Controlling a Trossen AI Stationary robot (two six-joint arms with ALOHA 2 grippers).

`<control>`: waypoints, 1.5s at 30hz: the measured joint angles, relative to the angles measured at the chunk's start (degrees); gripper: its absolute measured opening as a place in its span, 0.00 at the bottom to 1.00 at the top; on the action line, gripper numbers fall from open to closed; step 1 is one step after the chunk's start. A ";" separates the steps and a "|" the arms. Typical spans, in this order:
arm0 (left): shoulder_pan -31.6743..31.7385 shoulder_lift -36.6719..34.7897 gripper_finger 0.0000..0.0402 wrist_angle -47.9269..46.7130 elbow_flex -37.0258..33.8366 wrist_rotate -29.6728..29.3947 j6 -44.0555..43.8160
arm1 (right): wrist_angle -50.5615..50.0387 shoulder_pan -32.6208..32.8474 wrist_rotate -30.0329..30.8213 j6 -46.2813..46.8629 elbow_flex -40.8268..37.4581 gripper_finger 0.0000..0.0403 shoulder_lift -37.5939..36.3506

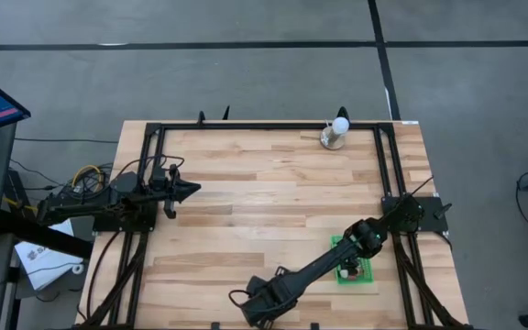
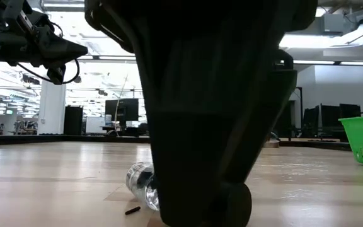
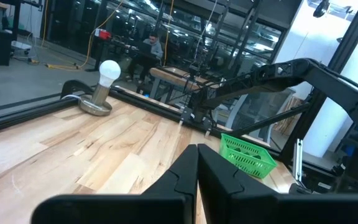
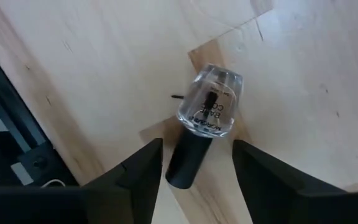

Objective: Pick & Place Nail Polish
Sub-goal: Put the transparent nail polish into the green bin

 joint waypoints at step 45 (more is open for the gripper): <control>0.00 0.00 0.01 -0.02 -0.01 0.00 -0.02 | -24.82 1.37 4.57 -5.14 -0.52 0.10 -11.89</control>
